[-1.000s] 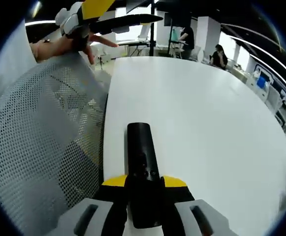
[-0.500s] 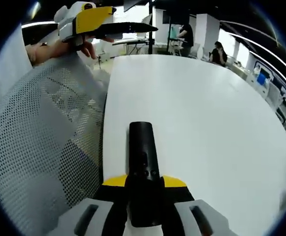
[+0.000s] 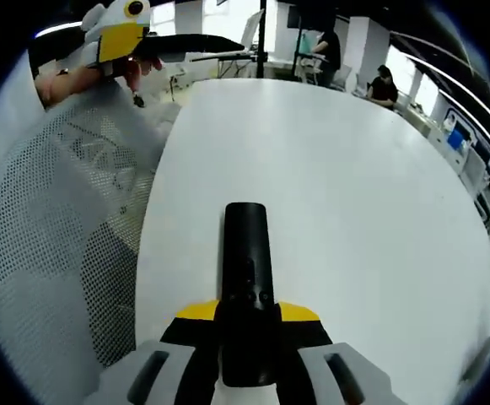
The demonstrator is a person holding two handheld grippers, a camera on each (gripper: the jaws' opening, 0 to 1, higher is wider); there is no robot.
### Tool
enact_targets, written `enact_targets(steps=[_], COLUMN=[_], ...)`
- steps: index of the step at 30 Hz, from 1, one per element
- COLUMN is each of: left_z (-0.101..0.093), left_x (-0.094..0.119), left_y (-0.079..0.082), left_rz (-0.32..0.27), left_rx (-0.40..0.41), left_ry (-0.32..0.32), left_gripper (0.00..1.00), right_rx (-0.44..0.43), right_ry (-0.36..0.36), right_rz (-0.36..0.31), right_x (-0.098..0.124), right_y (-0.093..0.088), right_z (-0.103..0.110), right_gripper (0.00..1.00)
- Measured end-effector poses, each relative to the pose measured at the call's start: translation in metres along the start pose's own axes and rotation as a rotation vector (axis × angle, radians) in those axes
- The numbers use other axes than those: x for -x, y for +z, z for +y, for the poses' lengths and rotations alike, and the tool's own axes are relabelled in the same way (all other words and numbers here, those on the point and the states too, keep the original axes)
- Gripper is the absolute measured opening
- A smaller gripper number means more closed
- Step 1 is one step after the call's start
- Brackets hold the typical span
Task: Press the specified remote control buttons in sequence, fully releasing each button before pressing the next.
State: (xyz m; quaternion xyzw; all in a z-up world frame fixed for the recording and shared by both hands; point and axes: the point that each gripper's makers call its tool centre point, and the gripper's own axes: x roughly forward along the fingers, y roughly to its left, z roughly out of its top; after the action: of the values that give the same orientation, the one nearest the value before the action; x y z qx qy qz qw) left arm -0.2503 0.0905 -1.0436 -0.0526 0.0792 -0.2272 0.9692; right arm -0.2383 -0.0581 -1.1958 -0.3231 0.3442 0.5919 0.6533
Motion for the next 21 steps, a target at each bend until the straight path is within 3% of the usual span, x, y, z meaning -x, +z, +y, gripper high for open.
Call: enact_targets(steps=[7,14,21], left_z=[0.006,0.003,0.002], left_x=[0.001,-0.001,0.0], left_y=[-0.001,-0.007,-0.002], left_rz=[0.005,0.041,0.015], left_rx=[-0.017,-0.042,-0.017], left_ry=[0.031,0.022,0.011], left_gripper=[0.99,0.98,0.99], right_rx=[-0.003,0.01,0.022], right_ry=[0.006,0.014,0.017], right_rz=[-0.01,0.0,0.009], right_x=[0.0,-0.002,-0.003], right_y=[0.001,0.002,0.003], right_z=[-0.023,-0.046,-0.066], right_gripper=[0.21,0.21,0.21])
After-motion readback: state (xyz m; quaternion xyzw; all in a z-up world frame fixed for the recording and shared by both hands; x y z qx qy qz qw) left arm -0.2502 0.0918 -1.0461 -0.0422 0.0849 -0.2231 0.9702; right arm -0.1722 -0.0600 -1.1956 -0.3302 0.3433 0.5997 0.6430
